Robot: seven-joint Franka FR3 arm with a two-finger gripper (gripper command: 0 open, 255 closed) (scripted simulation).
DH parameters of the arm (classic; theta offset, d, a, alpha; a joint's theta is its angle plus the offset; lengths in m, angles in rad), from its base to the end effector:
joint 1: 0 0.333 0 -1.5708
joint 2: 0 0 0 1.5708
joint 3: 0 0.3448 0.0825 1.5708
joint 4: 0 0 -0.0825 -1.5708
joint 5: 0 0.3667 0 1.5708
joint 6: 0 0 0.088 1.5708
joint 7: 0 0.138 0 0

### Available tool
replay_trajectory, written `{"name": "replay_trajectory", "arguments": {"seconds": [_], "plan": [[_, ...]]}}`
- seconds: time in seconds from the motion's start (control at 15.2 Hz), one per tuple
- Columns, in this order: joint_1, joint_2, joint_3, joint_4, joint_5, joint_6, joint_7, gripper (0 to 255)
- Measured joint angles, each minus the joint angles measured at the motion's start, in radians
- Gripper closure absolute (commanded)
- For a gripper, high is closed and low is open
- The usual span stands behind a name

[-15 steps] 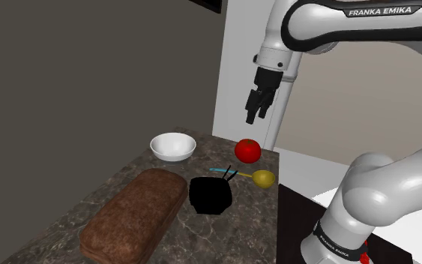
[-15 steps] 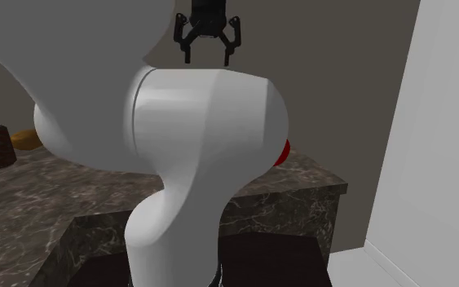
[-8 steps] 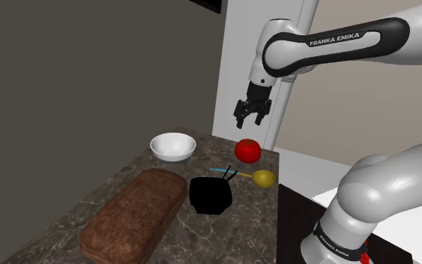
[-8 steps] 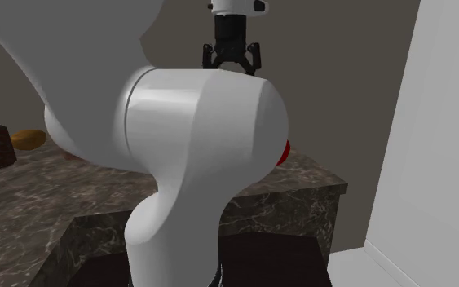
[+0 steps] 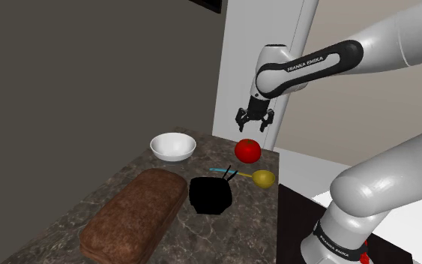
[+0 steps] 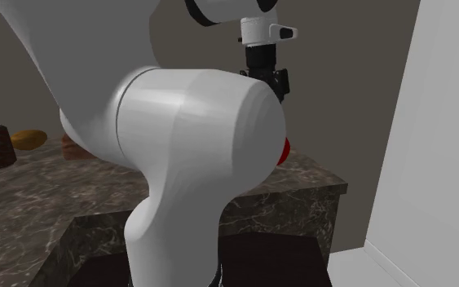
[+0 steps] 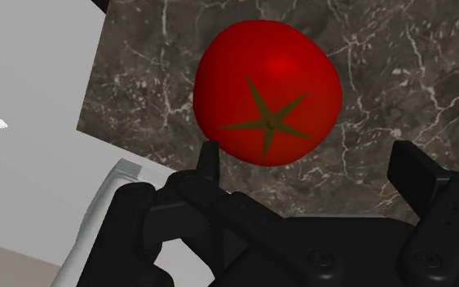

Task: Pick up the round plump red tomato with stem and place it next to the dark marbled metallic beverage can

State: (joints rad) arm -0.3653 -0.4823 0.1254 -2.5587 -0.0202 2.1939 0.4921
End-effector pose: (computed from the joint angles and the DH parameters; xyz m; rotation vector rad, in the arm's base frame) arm 0.3670 -0.0900 0.4432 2.8713 -1.1005 0.1879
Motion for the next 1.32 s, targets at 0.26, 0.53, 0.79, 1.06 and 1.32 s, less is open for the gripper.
{"name": "replay_trajectory", "arguments": {"seconds": [0.26, 0.53, 0.79, 1.06, 1.32], "plan": [[-0.028, 0.023, 0.004, -0.027, -0.017, 0.056, 0.051, 0], [-0.034, 0.063, 0.009, -0.053, -0.025, 0.122, 0.062, 0], [-0.037, 0.076, 0.008, -0.062, -0.027, 0.144, 0.062, 0], [-0.037, 0.077, 0.008, -0.062, -0.028, 0.146, 0.062, 255], [-0.037, 0.076, 0.008, -0.062, -0.028, 0.146, 0.062, 255]]}}
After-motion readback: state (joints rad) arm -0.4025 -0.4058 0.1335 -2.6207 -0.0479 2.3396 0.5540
